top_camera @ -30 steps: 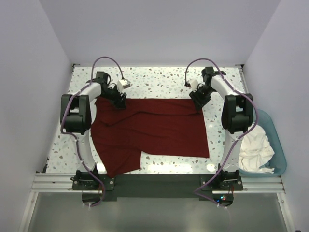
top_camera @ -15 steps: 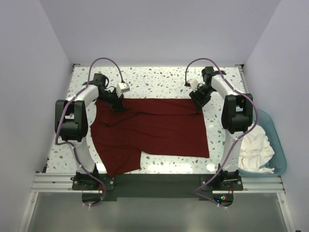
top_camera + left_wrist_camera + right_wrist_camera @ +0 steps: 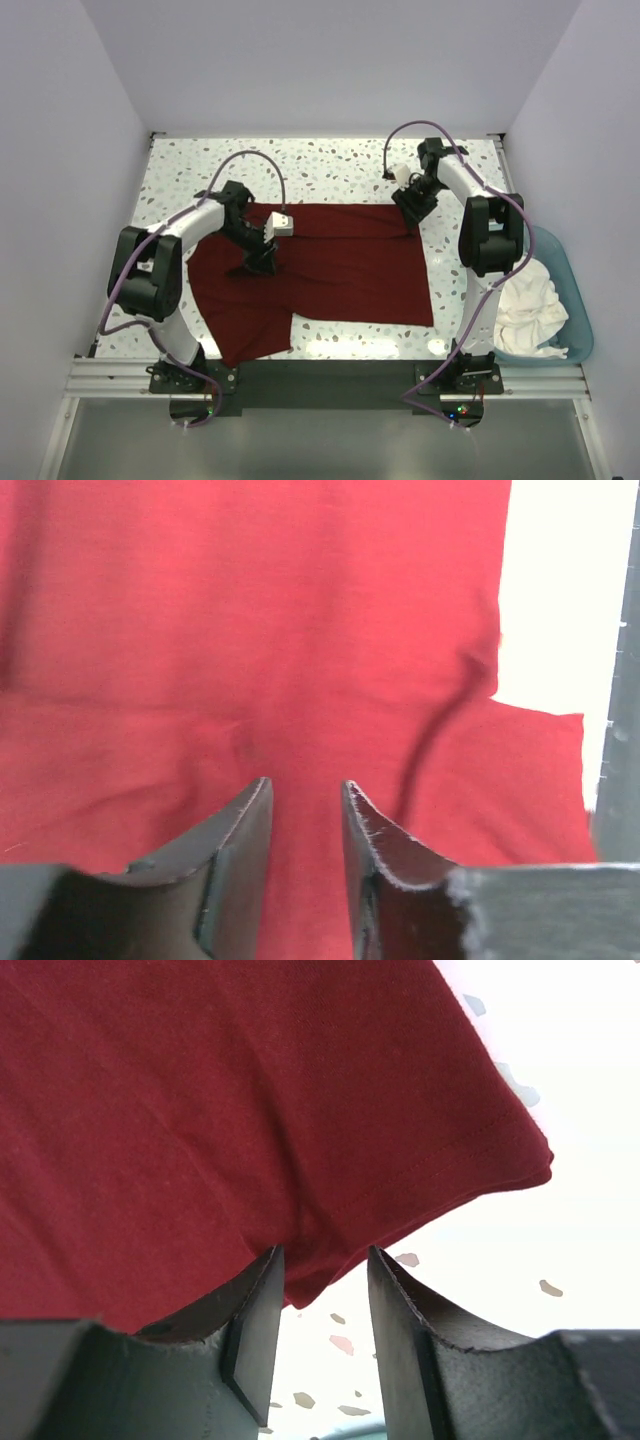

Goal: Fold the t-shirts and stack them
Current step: Fold the tshirt

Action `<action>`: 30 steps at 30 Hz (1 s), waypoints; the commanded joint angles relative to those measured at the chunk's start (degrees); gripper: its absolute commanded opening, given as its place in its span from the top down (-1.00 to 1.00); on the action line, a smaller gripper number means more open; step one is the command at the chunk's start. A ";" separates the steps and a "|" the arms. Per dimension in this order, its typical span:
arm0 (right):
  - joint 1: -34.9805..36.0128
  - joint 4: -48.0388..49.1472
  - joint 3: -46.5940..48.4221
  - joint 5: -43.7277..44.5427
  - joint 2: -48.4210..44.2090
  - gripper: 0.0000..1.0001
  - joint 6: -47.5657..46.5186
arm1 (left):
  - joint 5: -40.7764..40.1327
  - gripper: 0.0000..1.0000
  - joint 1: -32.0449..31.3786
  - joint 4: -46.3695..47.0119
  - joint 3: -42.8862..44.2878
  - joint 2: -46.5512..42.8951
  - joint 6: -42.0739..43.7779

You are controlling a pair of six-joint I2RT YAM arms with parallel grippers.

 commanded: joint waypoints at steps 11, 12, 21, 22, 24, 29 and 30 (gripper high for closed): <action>0.70 -1.41 2.85 0.81 -2.57 0.19 0.60 | 1.65 0.08 14.78 -7.46 7.72 -3.68 -2.45; 0.96 -1.14 2.41 1.42 -3.00 0.21 0.86 | -0.45 0.08 16.97 -5.09 7.11 -3.50 -6.72; 2.46 0.88 1.89 4.23 -2.22 0.16 1.92 | -13.73 0.04 22.09 11.98 10.71 1.94 -22.58; 2.63 0.88 1.53 4.67 -2.04 0.17 1.66 | -14.26 0.04 22.00 12.16 10.97 3.34 -23.11; 3.69 1.32 0.40 6.60 -1.25 0.21 1.48 | -15.49 0.04 22.18 12.78 11.59 4.67 -24.16; 3.87 0.28 0.73 8.72 -0.37 0.18 3.49 | -16.12 0.04 22.79 13.31 11.85 7.40 -26.63; 3.52 -0.25 1.09 6.63 -1.76 0.09 4.63 | -15.51 0.03 22.79 13.22 11.85 7.40 -26.63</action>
